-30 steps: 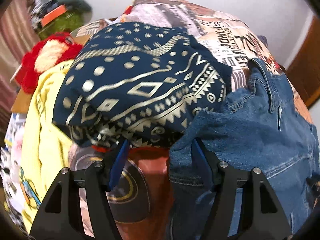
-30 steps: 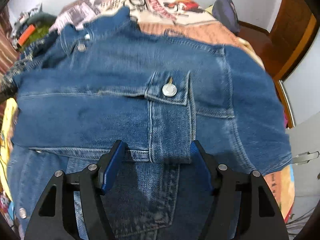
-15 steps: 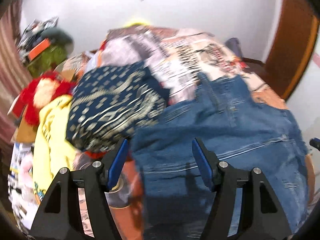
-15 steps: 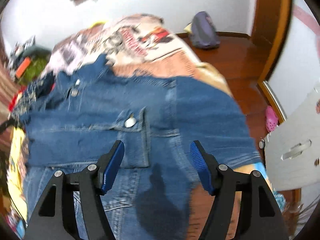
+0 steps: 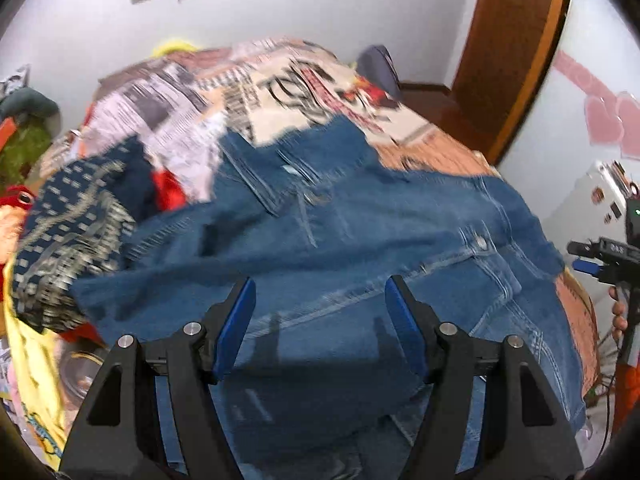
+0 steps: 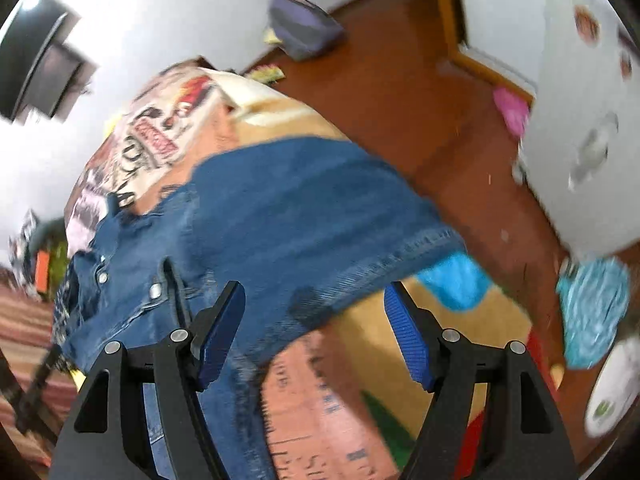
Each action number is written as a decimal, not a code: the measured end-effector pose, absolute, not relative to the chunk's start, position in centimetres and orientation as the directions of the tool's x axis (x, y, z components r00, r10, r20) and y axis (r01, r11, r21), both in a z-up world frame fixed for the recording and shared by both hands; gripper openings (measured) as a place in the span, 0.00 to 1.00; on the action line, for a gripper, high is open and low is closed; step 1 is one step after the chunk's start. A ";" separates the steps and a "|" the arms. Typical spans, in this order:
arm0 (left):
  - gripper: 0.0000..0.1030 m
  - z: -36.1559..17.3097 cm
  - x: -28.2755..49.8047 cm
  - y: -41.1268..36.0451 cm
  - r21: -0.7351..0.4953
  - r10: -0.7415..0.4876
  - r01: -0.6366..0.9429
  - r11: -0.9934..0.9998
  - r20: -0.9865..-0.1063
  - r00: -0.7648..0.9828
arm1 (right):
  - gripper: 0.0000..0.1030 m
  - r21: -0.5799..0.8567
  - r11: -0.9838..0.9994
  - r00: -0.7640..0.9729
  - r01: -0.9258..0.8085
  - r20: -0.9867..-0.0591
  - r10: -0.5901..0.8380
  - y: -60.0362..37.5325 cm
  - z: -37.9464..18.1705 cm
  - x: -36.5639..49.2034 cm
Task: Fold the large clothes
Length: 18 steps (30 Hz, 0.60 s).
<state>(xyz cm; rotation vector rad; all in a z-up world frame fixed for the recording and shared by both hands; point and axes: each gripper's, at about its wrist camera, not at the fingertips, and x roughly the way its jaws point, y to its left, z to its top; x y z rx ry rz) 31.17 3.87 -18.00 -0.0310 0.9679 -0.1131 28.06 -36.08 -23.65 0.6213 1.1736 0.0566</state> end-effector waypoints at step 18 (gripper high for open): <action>0.64 -21.8 31.4 4.9 -0.143 -0.129 0.008 0.990 -0.864 0.487 | 0.40 0.443 0.768 0.435 0.462 -0.868 0.239 -37.5 -26.1 33.2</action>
